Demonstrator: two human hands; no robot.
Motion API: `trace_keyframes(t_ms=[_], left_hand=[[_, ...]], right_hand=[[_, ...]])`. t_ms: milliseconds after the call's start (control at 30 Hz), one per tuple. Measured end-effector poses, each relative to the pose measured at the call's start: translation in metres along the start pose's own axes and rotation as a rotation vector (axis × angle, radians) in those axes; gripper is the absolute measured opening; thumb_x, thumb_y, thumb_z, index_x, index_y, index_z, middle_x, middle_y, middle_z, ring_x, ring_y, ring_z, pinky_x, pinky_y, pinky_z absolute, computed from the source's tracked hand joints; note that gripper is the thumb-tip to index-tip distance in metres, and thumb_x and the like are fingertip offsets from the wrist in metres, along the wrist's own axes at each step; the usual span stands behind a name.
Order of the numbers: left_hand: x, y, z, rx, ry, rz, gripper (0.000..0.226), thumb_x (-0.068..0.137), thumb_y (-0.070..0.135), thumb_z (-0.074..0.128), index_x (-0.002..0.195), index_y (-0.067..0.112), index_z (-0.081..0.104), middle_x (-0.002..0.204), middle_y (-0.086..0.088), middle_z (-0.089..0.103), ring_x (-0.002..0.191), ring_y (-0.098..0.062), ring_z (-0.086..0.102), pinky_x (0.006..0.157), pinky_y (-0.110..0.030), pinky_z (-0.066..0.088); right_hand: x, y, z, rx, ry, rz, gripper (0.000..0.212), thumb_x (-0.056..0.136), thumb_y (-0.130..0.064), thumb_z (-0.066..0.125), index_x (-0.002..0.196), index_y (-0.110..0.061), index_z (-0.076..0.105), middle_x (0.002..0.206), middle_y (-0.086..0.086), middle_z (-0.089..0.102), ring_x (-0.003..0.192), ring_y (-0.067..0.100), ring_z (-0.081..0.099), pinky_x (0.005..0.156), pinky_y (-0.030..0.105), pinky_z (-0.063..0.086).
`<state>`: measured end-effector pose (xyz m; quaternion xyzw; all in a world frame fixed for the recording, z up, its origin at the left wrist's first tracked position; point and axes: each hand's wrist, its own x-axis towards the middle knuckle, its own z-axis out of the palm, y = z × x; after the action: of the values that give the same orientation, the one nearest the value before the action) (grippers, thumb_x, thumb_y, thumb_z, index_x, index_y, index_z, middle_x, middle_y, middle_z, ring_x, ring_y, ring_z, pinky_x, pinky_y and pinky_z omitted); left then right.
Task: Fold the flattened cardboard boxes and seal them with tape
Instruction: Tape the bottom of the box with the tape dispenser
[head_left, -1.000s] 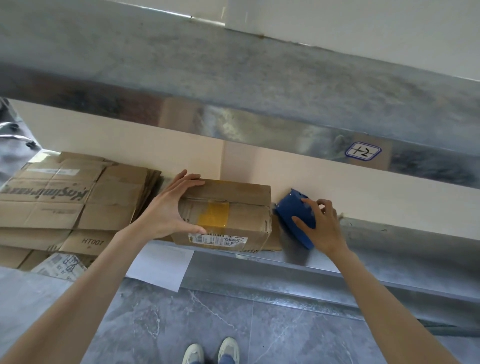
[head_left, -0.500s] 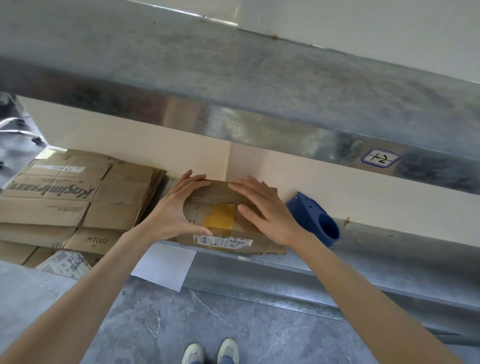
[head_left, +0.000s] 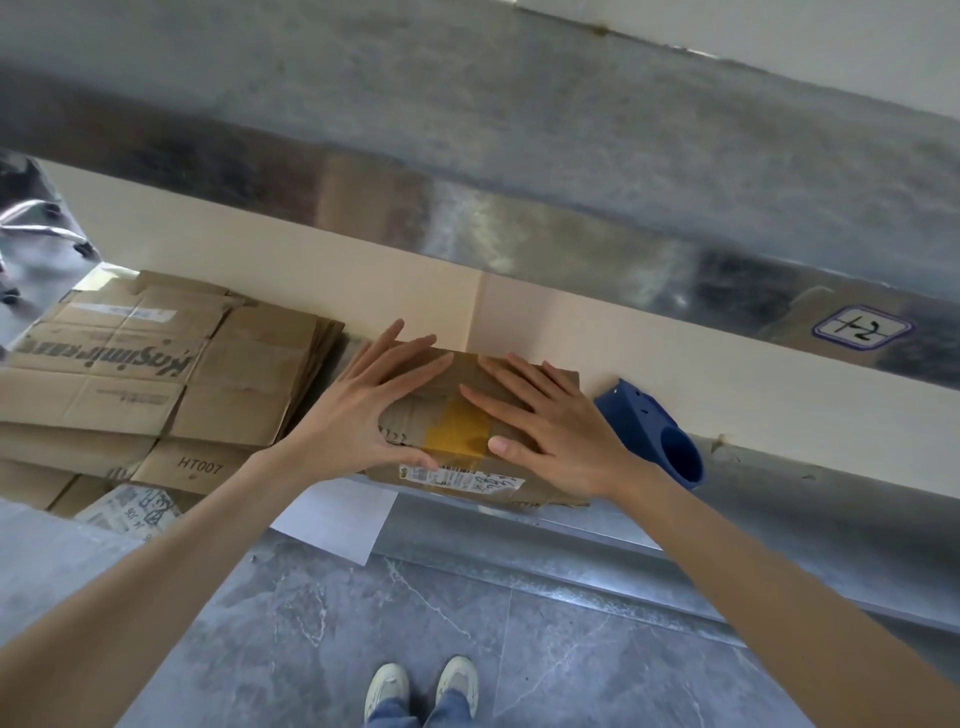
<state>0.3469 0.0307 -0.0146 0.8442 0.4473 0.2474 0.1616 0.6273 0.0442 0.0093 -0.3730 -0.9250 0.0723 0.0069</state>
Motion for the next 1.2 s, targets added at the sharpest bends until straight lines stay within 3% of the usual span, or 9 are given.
trace_keyframes(t_ms=[100, 233, 367, 533, 633, 767, 867, 1000, 1200], left_hand=[[0.001, -0.004, -0.003, 0.119, -0.038, 0.091, 0.094, 0.074, 0.078, 0.061, 0.153, 0.034, 0.035, 0.164, 0.006, 0.023, 0.155, -0.022, 0.004, 0.121, -0.055, 0.012], [-0.001, -0.005, -0.004, 0.138, -0.061, 0.117, 0.098, 0.077, 0.078, 0.058, 0.157, 0.034, 0.024, 0.165, 0.008, 0.019, 0.155, -0.021, 0.005, 0.123, -0.051, 0.014], [-0.004, -0.009, -0.007, 0.189, -0.107, 0.194, 0.093, 0.082, 0.078, 0.053, 0.158, 0.034, 0.021, 0.166, 0.01, 0.015, 0.155, -0.023, 0.001, 0.125, -0.04, -0.001], [-0.002, -0.012, -0.01, 0.195, -0.164, 0.214, 0.087, 0.085, 0.077, 0.049, 0.158, 0.039, 0.019, 0.167, 0.013, 0.012, 0.155, -0.02, 0.001, 0.124, -0.048, 0.003], [-0.003, -0.011, -0.009, 0.128, -0.152, 0.177, 0.088, 0.084, 0.076, 0.053, 0.157, 0.04, 0.021, 0.166, 0.015, 0.013, 0.155, -0.017, 0.002, 0.125, -0.045, 0.002], [-0.003, -0.008, -0.007, 0.097, -0.095, 0.126, 0.084, 0.083, 0.075, 0.056, 0.154, 0.038, 0.032, 0.164, 0.013, 0.02, 0.155, -0.016, 0.007, 0.123, -0.051, 0.014], [-0.004, -0.005, -0.008, 0.086, -0.091, 0.056, 0.093, 0.079, 0.079, 0.056, 0.156, 0.036, 0.025, 0.165, 0.015, 0.018, 0.154, -0.011, 0.004, 0.121, -0.046, 0.021], [-0.007, 0.005, -0.007, -0.021, -0.037, -0.103, 0.098, 0.077, 0.08, 0.054, 0.157, 0.033, 0.023, 0.165, 0.02, 0.012, 0.153, -0.006, 0.0, 0.114, -0.051, 0.037], [-0.005, 0.017, -0.008, -0.066, -0.01, -0.235, 0.097, 0.075, 0.084, 0.048, 0.156, 0.034, 0.028, 0.164, 0.022, 0.01, 0.15, 0.003, -0.007, 0.111, -0.049, 0.036]], right_hand=[[0.001, 0.0, -0.001, -0.018, -0.022, -0.001, 0.06, 0.098, -0.068, 0.005, 0.154, -0.048, -0.003, 0.166, -0.012, -0.007, 0.153, 0.017, -0.007, 0.121, 0.038, -0.008], [-0.002, -0.001, -0.002, -0.019, -0.009, -0.02, 0.06, 0.099, -0.067, 0.004, 0.154, -0.047, -0.009, 0.165, -0.012, -0.013, 0.153, 0.018, -0.008, 0.122, 0.041, -0.007], [-0.002, 0.0, -0.002, -0.029, -0.035, -0.084, 0.052, 0.102, -0.062, 0.007, 0.151, -0.055, -0.006, 0.165, -0.016, -0.012, 0.153, 0.016, -0.012, 0.12, 0.043, -0.012], [0.001, 0.002, -0.002, -0.047, -0.065, -0.079, 0.05, 0.102, -0.062, 0.006, 0.15, -0.057, -0.004, 0.164, -0.018, -0.014, 0.152, 0.015, -0.017, 0.119, 0.043, -0.014], [0.001, 0.0, -0.003, -0.039, -0.059, -0.061, 0.054, 0.099, -0.067, 0.006, 0.15, -0.056, -0.006, 0.165, -0.016, -0.009, 0.153, 0.015, -0.012, 0.121, 0.043, -0.011], [0.002, -0.001, -0.004, -0.044, -0.046, -0.044, 0.061, 0.097, -0.071, 0.01, 0.152, -0.051, -0.005, 0.166, -0.015, -0.005, 0.153, 0.016, -0.007, 0.122, 0.043, -0.009], [0.002, -0.002, -0.004, -0.033, -0.025, -0.004, 0.064, 0.096, -0.072, 0.007, 0.153, -0.048, -0.009, 0.166, -0.013, -0.004, 0.153, 0.016, -0.008, 0.123, 0.045, -0.008], [0.001, -0.006, 0.0, 0.031, 0.053, 0.1, 0.07, 0.095, -0.073, 0.011, 0.155, -0.044, -0.009, 0.166, -0.014, -0.004, 0.152, 0.011, -0.014, 0.122, 0.04, -0.013], [0.007, -0.01, 0.0, 0.107, 0.077, 0.258, 0.082, 0.088, -0.08, 0.013, 0.157, -0.038, 0.004, 0.166, -0.011, -0.01, 0.151, 0.012, -0.02, 0.122, 0.049, -0.011]])
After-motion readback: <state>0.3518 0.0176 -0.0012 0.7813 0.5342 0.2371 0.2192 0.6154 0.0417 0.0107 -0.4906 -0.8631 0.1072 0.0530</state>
